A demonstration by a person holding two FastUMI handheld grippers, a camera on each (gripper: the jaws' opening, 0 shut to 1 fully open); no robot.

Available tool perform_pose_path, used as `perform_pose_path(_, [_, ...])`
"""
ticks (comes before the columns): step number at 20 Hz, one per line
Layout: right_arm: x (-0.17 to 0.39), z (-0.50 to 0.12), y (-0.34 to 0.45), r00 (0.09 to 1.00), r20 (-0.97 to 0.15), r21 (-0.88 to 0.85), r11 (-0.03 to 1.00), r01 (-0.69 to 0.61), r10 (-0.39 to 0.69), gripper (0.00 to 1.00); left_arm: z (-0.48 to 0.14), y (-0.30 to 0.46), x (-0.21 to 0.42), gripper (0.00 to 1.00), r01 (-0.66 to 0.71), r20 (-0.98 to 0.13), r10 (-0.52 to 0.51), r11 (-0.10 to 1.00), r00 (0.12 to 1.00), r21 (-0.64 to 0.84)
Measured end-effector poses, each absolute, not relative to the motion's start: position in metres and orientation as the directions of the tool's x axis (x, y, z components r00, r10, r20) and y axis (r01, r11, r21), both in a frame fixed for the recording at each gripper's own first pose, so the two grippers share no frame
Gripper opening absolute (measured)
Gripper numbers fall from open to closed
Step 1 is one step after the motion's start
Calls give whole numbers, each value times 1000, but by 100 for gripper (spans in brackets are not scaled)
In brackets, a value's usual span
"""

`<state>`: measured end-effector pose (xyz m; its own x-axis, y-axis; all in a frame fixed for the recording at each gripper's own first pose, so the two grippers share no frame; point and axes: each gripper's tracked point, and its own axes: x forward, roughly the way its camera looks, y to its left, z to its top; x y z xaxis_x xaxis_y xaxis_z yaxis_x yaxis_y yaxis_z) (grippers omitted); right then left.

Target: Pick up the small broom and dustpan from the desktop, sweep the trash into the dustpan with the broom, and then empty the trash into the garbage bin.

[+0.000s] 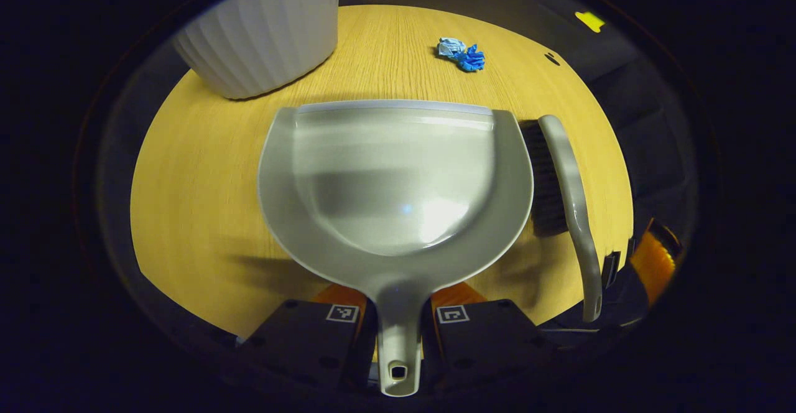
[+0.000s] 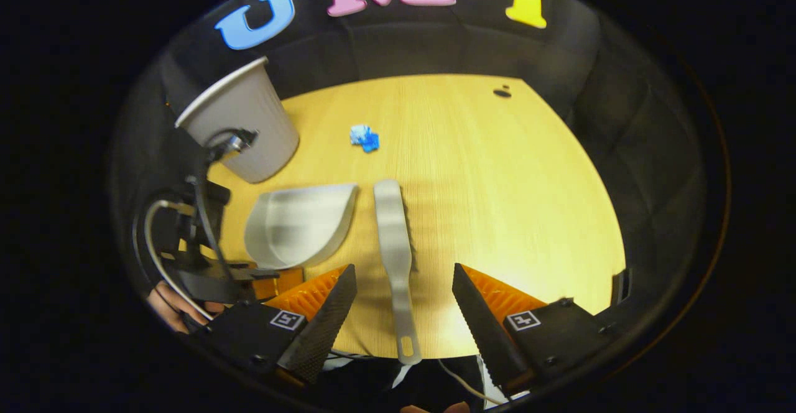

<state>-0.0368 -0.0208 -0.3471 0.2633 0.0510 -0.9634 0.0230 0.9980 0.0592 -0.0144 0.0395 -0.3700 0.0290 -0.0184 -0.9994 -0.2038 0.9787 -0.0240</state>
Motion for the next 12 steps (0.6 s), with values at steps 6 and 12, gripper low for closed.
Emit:
perform_pose_path(6, [-53,-405,-8,52,-997,57,998,9,56,94,-368,40,-16,29,-202,-999,-30,979,42,-37])
perform_pose_path(12, [-57,-427,-3,-90,-994,57,998,22,59,100,-367,41,-18,29,-200,-999,-38,979,39,-45])
